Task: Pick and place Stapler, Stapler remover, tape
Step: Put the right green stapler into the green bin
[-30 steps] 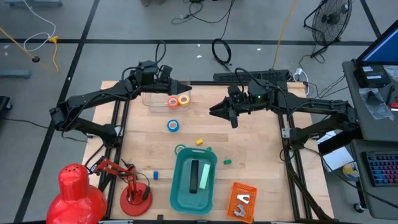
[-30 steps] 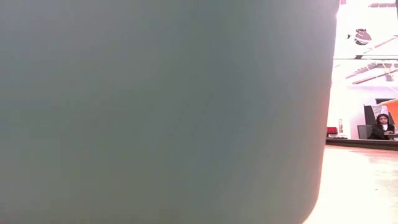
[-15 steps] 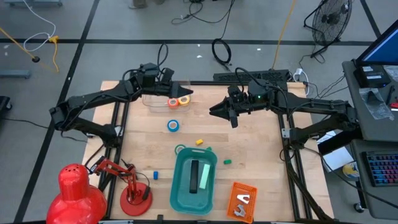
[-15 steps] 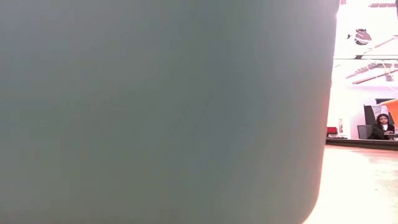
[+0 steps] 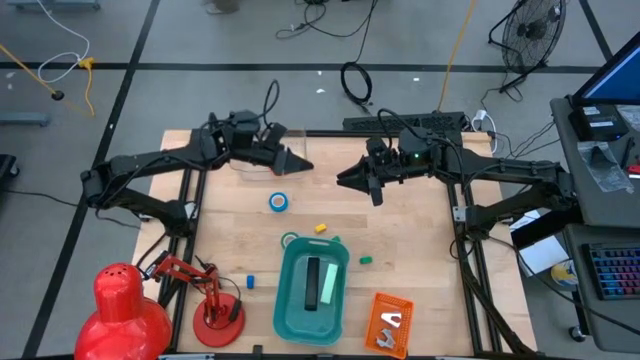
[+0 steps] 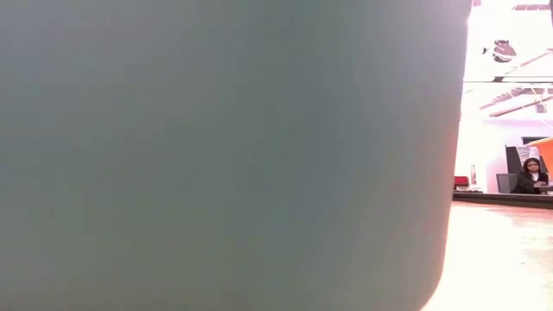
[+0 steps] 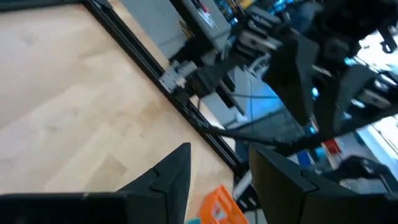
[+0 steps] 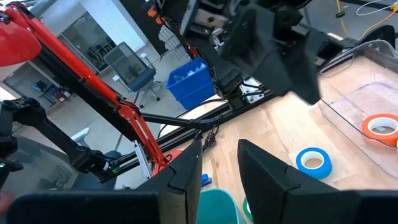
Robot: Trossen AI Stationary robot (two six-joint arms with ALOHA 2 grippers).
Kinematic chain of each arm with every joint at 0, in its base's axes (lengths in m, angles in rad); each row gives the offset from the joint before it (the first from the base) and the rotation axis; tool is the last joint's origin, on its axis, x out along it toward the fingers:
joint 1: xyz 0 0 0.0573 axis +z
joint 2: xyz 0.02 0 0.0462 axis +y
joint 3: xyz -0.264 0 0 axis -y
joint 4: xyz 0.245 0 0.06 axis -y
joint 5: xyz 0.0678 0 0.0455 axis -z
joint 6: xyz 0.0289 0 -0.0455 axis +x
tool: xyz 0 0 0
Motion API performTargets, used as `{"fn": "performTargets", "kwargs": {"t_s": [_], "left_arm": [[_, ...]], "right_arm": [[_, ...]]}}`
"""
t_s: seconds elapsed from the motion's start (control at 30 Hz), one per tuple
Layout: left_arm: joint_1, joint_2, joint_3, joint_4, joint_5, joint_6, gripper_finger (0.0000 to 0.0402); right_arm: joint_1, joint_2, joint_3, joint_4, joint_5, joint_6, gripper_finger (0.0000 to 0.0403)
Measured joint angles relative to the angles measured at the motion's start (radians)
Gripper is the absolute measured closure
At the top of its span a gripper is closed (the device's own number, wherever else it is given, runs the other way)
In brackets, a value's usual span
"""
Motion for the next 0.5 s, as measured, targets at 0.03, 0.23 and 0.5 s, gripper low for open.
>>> {"fn": "performTargets", "kwargs": {"t_s": [0.03,0.23,0.5], "left_arm": [[-0.010,0.000,0.000,0.000,0.006,0.000,0.0238],[-0.065,0.000,0.000,0.000,0.014,0.000,0.0238],[-0.127,-0.019,-0.001,-0.002,-0.008,0.000,0.0238]], "right_arm": [[0.000,0.000,0.000,-0.004,-0.001,0.000,0.0307],[0.000,0.000,0.000,-0.032,-0.063,-0.006,0.0307],[0.014,0.000,0.000,-0.330,-0.197,-0.169,0.0307]]}}
